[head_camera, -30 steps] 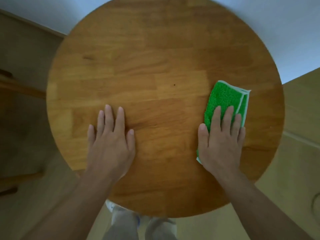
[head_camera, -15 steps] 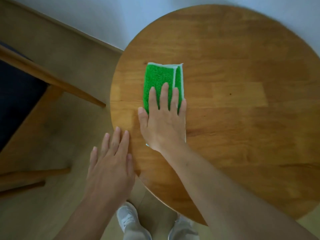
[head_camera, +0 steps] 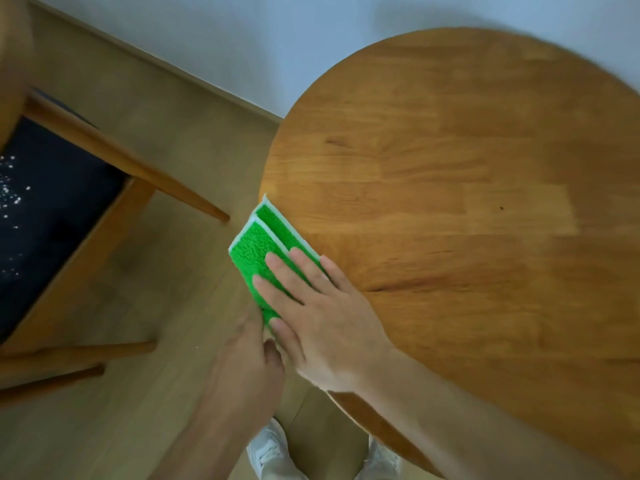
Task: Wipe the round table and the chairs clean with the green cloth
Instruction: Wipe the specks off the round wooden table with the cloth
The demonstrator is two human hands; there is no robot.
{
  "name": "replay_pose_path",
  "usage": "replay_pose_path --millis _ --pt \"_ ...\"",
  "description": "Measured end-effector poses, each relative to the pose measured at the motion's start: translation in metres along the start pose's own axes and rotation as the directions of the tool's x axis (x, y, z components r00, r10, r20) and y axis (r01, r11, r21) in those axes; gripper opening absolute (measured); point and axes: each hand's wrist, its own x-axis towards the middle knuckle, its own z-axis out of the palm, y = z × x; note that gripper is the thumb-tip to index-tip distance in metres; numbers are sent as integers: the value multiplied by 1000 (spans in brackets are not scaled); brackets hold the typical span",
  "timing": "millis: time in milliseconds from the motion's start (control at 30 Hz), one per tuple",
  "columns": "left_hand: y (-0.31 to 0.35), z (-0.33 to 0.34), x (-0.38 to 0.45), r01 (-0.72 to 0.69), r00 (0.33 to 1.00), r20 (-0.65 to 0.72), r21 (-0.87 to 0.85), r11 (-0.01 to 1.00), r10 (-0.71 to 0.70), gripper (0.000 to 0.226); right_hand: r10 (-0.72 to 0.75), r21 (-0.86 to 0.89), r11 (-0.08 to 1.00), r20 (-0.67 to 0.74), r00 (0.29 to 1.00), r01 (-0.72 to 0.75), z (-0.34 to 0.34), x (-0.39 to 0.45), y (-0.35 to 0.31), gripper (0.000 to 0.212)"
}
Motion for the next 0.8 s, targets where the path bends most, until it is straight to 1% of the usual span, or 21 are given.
replay_pose_path --millis 33,67,133,200,267,333,433,467,500,533,567,633,733,800 --pt "0 1 1 9 1000 4 12 1000 -9 31 -3 -16 1000 7 1000 3 -2 10 7 55" --pt "-1 0 3 6 1000 13 30 1000 -7 42 11 -33 999 10 1000 -11 -5 21 16 55" --pt "-1 -2 5 -38 999 21 15 999 38 59 84 -73 994 -7 996 -84 -13 49 39 55" --pt "-2 -6 5 -77 997 24 -30 997 78 62 174 -110 978 -43 984 -178 -24 77 64 57" --pt "-7 -7 2 -62 996 63 -61 996 66 62 267 -122 953 -92 959 -277 -38 102 90 59" --pt "-13 -8 -1 -26 994 102 -65 998 32 63 385 -112 909 -146 911 -402 -53 124 115 59" --pt "-28 -10 -4 -18 994 109 -45 999 23 63 595 -6 796 -175 784 -605 -68 149 140 60" --pt "-35 -11 -4 -20 994 106 -40 999 24 63 640 25 763 -174 749 -646 -69 156 141 61" --pt "-42 -12 -3 -15 995 102 -42 999 19 62 665 45 743 -172 727 -668 -70 163 139 61" --pt "-48 -13 -3 -6 995 99 -52 999 11 62 672 51 737 -170 721 -674 -68 168 134 62" --pt "-53 -14 -1 2 995 98 -65 998 4 61 663 47 745 -170 729 -666 -66 172 129 62" --pt "-56 -16 3 17 994 107 -81 997 -8 60 596 16 799 -161 787 -601 -61 175 113 61" --pt "-47 -19 10 40 997 66 -114 993 -33 58 432 -38 896 -145 890 -441 -50 163 84 60" --pt "-35 -23 13 29 999 15 -119 992 -28 56 323 -72 940 -135 937 -334 -41 143 61 59"
